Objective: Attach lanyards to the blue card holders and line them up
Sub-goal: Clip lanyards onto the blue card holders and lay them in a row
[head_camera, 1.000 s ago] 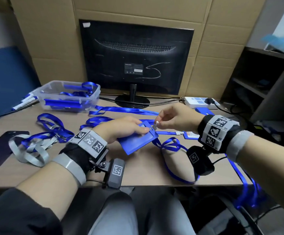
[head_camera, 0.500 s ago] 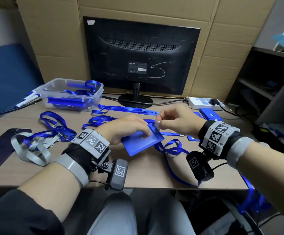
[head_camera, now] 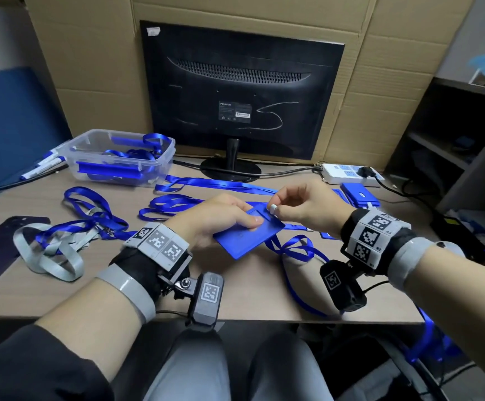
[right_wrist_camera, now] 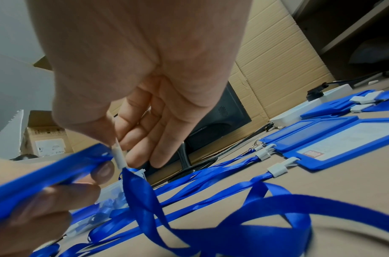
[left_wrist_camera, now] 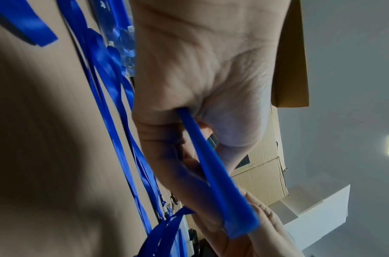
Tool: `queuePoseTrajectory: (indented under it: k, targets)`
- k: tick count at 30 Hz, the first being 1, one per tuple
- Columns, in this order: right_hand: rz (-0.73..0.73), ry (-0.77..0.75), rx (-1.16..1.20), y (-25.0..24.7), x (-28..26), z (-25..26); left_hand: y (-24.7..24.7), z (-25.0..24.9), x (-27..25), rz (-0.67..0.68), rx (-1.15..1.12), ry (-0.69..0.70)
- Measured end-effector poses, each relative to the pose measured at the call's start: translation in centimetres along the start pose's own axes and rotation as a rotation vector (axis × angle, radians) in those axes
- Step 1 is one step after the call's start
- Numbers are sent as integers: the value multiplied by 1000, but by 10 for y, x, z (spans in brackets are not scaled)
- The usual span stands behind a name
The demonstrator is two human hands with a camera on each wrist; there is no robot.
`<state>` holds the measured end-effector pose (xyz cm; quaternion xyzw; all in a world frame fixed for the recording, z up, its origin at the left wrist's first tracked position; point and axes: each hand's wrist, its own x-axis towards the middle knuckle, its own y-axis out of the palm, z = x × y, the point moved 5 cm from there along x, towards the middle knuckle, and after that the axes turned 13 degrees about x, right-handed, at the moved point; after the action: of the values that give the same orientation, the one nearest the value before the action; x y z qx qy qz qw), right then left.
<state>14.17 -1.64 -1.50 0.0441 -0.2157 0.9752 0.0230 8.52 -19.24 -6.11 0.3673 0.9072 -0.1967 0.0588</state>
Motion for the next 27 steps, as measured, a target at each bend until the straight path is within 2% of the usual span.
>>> queuePoseTrajectory:
  k: [7,13,17,19,22,24,27]
  targets:
    - [-15,-1,-25,4,2,4,3,3,3,-8,-93,5]
    - [-119,36,-31,2,6,9,-1,2,7,-107,-189,28]
    - [-128,66,-20,4,6,7,-3,-4,3,-105,-153,40]
    - [-68,113,83,7,2,9,-4,-7,2,-120,-151,59]
    - [101,182,262,14,-4,9,-10,-12,3,-221,-259,81]
    - [132,181,289,15,-6,9,-12,-15,2,-283,-308,92]
    - [118,172,312,11,-6,11,-14,-18,1,-302,-296,120]
